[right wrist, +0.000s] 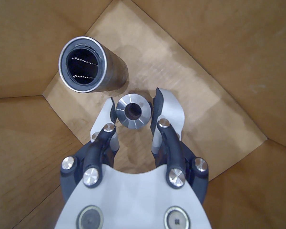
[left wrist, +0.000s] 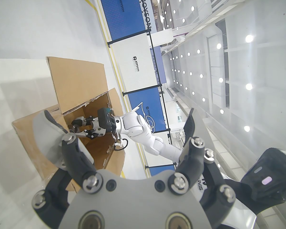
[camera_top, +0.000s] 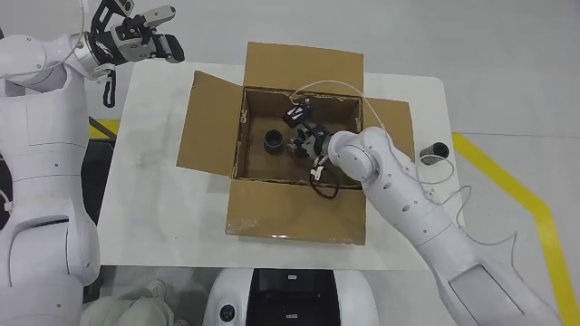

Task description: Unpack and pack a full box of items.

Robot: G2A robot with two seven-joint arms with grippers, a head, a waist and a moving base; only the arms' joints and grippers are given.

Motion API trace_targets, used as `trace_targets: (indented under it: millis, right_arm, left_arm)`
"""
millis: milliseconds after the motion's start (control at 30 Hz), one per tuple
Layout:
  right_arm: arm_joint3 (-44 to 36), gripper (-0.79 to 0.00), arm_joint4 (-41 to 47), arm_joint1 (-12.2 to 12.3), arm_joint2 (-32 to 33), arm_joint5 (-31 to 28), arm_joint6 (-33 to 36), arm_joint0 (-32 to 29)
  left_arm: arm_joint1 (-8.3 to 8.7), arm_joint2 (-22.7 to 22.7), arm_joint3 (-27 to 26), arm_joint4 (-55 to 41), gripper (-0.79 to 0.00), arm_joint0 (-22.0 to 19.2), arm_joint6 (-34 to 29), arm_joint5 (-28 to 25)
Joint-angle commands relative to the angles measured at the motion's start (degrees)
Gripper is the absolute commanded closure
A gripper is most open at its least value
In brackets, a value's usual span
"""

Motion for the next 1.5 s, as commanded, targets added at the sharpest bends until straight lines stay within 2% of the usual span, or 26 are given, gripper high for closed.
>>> trace_targets:
  millis: [0,233,733,1200,1467]
  right_arm:
    - [-0.6,-0.348,-0.3,0.1,0.2,0.1,0.2,-0.2]
    - [-5.4,-0.339,-1.7,0.8,2.2,0.5,0.3,-1.8]
    - [-28.1,-0.323,-5.2,3.9,11.3,0.4,2.6,-11.9]
    - [-45.7,-0.345,-9.5,7.1,26.0,2.0,-0.6,-28.7]
    - [-50.2,-0.348,-10.4,8.2,35.5,4.2,-5.4,-37.6]
  left_arm:
    - [0.00,0.0,0.0,0.0,-0.785,0.0,0.0,0.0]
    - [0.00,0.0,0.0,0.0,-0.785,0.0,0.0,0.0]
    - [0.00,0.0,0.0,0.0,-0.785,0.0,0.0,0.0]
    - [0.00,0.0,0.0,0.0,-0.785,0.0,0.0,0.0]
    - [0.00,0.0,0.0,0.0,-0.785,0.0,0.0,0.0]
